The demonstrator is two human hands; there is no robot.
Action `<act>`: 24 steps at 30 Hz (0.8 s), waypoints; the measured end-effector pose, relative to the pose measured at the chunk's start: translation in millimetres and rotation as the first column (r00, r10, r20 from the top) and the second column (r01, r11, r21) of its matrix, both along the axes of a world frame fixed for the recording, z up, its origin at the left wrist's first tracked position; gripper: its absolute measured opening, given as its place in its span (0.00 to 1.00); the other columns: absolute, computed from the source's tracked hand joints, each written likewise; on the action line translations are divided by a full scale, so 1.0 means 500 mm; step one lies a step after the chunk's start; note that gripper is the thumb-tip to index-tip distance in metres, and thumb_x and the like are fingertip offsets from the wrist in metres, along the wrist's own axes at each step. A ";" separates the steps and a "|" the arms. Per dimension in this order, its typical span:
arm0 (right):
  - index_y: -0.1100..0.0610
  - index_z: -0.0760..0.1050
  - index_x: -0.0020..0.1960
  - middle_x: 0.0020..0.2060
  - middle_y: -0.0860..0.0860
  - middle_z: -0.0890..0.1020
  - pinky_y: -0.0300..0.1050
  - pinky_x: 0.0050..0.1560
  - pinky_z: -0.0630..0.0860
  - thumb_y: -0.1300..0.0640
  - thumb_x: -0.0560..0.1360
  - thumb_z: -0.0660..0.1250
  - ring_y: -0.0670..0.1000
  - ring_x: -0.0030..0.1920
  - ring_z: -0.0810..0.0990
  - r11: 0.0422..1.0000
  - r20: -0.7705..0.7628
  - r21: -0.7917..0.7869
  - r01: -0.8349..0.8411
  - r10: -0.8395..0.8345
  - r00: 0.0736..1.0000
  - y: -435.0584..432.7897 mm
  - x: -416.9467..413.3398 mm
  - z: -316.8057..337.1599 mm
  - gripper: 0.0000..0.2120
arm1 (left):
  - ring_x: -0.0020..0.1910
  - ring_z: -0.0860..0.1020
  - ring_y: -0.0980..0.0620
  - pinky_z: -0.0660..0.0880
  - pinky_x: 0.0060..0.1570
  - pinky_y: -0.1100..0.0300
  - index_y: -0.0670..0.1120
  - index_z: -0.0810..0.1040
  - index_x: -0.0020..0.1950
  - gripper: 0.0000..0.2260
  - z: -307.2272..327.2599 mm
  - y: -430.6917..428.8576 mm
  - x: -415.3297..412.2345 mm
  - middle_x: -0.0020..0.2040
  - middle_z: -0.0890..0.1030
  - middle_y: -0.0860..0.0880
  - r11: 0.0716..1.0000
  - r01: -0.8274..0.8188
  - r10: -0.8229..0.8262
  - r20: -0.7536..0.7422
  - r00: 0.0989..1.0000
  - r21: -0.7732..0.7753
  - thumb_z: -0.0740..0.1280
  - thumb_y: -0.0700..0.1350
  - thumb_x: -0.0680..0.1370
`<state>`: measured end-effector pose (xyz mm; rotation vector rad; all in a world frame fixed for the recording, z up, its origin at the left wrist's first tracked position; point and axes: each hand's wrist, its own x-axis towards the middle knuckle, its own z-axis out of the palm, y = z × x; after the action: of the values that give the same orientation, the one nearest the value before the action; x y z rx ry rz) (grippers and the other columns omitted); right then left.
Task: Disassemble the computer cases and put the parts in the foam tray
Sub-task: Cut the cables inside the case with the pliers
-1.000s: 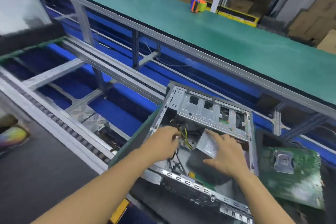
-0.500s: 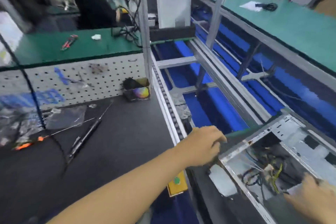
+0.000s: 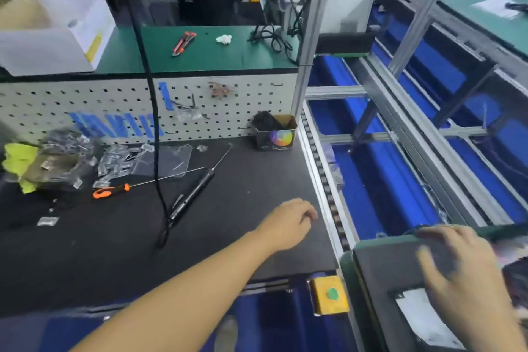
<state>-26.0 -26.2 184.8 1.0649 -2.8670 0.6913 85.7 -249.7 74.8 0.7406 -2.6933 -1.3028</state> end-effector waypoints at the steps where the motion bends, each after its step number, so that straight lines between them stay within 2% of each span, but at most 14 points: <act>1: 0.52 0.80 0.47 0.44 0.53 0.81 0.56 0.49 0.73 0.61 0.73 0.70 0.60 0.46 0.80 0.993 0.030 -0.085 -0.087 0.090 0.996 -0.032 0.014 -0.014 0.06 | 0.51 0.73 0.56 0.70 0.54 0.63 0.48 0.79 0.59 0.12 -0.016 -0.019 0.014 0.55 0.77 0.53 1.000 -0.012 0.012 0.025 1.000 0.007 0.58 0.41 0.81; 2: 0.48 0.78 0.46 0.43 0.48 0.82 0.54 0.49 0.75 0.64 0.73 0.71 0.55 0.45 0.81 0.983 0.179 -0.013 -0.181 0.180 0.967 -0.075 0.049 -0.020 0.11 | 0.49 0.73 0.57 0.70 0.53 0.63 0.49 0.79 0.59 0.12 -0.031 -0.037 0.030 0.54 0.77 0.54 0.999 -0.031 0.031 0.047 0.998 0.012 0.59 0.41 0.81; 4: 0.43 0.76 0.45 0.41 0.43 0.83 0.48 0.49 0.78 0.59 0.76 0.68 0.44 0.44 0.81 0.932 0.382 0.096 -0.349 0.289 0.878 -0.140 0.092 -0.063 0.10 | 0.47 0.73 0.56 0.70 0.52 0.62 0.49 0.80 0.58 0.12 -0.061 -0.068 0.068 0.51 0.76 0.55 0.998 -0.062 0.059 0.100 0.993 0.026 0.59 0.41 0.80; 6: 0.42 0.75 0.46 0.39 0.44 0.82 0.45 0.47 0.78 0.54 0.77 0.64 0.42 0.41 0.80 0.890 0.481 0.191 -0.413 0.282 0.830 -0.190 0.119 -0.110 0.06 | 0.48 0.75 0.53 0.73 0.55 0.57 0.48 0.80 0.58 0.12 -0.092 -0.103 0.113 0.52 0.76 0.52 0.995 -0.091 0.084 0.168 0.982 0.033 0.60 0.41 0.80; 8: 0.43 0.75 0.46 0.38 0.44 0.82 0.45 0.46 0.78 0.51 0.77 0.63 0.42 0.40 0.79 0.851 0.540 0.217 -0.479 0.304 0.785 -0.229 0.144 -0.150 0.04 | 0.53 0.77 0.49 0.74 0.60 0.53 0.48 0.80 0.58 0.11 -0.122 -0.140 0.161 0.57 0.77 0.50 0.982 -0.183 0.168 0.252 0.953 0.040 0.60 0.41 0.80; 10: 0.41 0.74 0.44 0.38 0.43 0.81 0.40 0.44 0.76 0.49 0.77 0.62 0.41 0.40 0.78 0.797 0.578 0.263 -0.544 0.322 0.750 -0.264 0.164 -0.184 0.04 | 0.57 0.77 0.47 0.74 0.61 0.53 0.48 0.78 0.61 0.12 -0.147 -0.175 0.206 0.61 0.76 0.49 0.957 -0.283 0.248 0.338 0.908 0.059 0.60 0.42 0.80; 13: 0.40 0.75 0.45 0.40 0.41 0.81 0.34 0.44 0.73 0.50 0.78 0.63 0.40 0.42 0.78 0.707 0.638 0.285 -0.647 0.363 0.679 -0.316 0.195 -0.222 0.05 | 0.59 0.76 0.47 0.73 0.62 0.53 0.48 0.76 0.64 0.13 -0.171 -0.205 0.259 0.63 0.74 0.49 0.941 -0.320 0.242 0.447 0.861 0.108 0.61 0.44 0.80; 15: 0.42 0.75 0.46 0.42 0.43 0.82 0.35 0.47 0.75 0.52 0.78 0.62 0.42 0.43 0.78 0.665 0.654 0.303 -0.683 0.376 0.656 -0.350 0.216 -0.239 0.06 | 0.60 0.76 0.47 0.73 0.62 0.54 0.49 0.76 0.63 0.13 -0.180 -0.216 0.291 0.63 0.74 0.49 0.933 -0.333 0.237 0.464 0.854 0.136 0.62 0.44 0.80; 20: 0.46 0.77 0.48 0.36 0.44 0.80 0.41 0.46 0.77 0.53 0.78 0.60 0.48 0.39 0.79 0.607 0.643 0.328 -0.723 0.417 0.642 -0.416 0.252 -0.266 0.07 | 0.54 0.81 0.48 0.74 0.52 0.60 0.51 0.79 0.58 0.11 -0.194 -0.240 0.368 0.59 0.82 0.49 0.916 -0.327 0.160 0.537 0.828 0.231 0.61 0.46 0.78; 24: 0.48 0.78 0.52 0.37 0.44 0.80 0.42 0.47 0.77 0.52 0.78 0.59 0.49 0.42 0.81 0.544 0.645 0.347 -0.764 0.453 0.615 -0.443 0.272 -0.272 0.09 | 0.54 0.81 0.48 0.74 0.53 0.59 0.51 0.79 0.58 0.12 -0.196 -0.250 0.405 0.59 0.81 0.49 0.905 -0.359 0.180 0.560 0.809 0.227 0.60 0.46 0.78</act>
<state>110.1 -247.8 48.8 2.4602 -3.1383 -0.0617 288.3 -374.7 -23.1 1.6905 -2.5934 -1.6813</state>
